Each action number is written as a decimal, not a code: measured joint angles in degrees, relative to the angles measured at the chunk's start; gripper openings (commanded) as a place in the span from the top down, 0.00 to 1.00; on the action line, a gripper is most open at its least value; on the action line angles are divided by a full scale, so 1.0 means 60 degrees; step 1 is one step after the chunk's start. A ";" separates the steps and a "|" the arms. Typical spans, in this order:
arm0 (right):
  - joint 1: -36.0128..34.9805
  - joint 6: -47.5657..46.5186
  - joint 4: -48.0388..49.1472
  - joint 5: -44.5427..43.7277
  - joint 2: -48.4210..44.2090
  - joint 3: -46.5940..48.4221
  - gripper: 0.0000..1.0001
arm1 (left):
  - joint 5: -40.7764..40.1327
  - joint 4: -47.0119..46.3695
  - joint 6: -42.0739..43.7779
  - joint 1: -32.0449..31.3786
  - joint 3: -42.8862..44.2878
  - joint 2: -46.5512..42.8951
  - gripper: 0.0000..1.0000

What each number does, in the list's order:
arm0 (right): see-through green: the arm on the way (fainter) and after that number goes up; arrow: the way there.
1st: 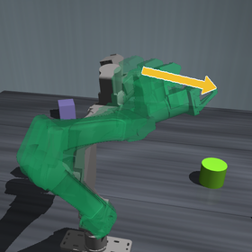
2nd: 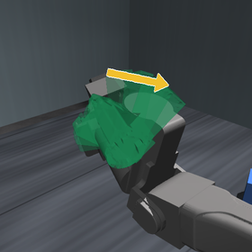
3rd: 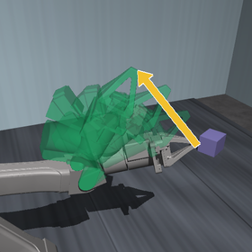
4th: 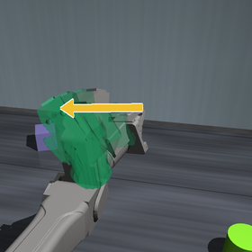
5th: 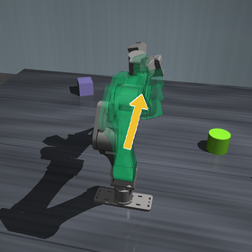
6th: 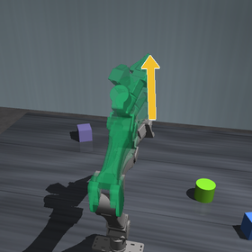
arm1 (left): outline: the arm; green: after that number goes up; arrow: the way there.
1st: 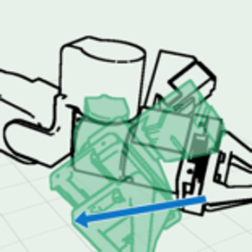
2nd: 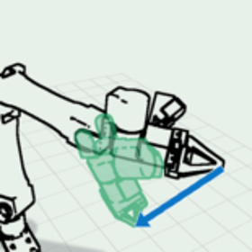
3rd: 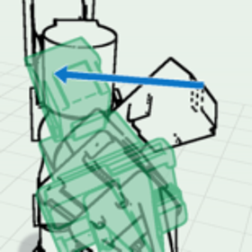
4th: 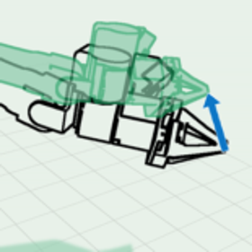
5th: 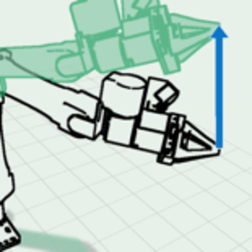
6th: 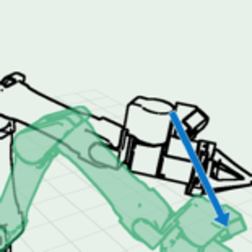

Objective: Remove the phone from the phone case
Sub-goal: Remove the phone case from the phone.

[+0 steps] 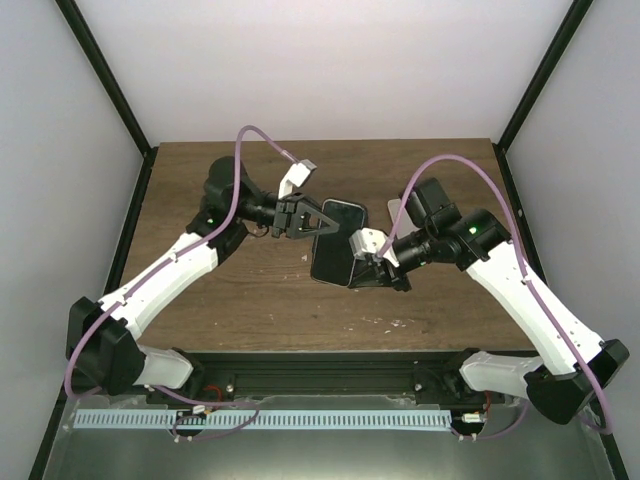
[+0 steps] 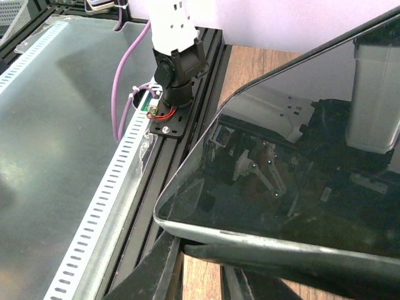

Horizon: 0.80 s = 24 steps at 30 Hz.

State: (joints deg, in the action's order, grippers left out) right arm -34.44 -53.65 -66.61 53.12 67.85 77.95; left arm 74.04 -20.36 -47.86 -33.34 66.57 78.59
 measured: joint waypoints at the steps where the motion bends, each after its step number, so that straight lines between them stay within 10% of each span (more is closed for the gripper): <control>1: -0.0011 0.0138 0.0073 -0.0011 0.0000 -0.0004 0.95 | 0.0000 -0.0047 -0.0029 0.0015 0.0000 0.0000 1.00; 24: 0.0488 0.2980 0.3191 -0.0259 -0.0535 -0.1348 0.85 | -0.0688 -0.1271 -0.0729 0.0331 -0.0244 0.0040 1.00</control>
State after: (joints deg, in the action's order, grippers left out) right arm -31.51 -35.77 -47.46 51.57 64.64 69.87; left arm 69.91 -27.99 -52.23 -31.35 65.10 78.83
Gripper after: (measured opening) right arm 0.149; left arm 0.105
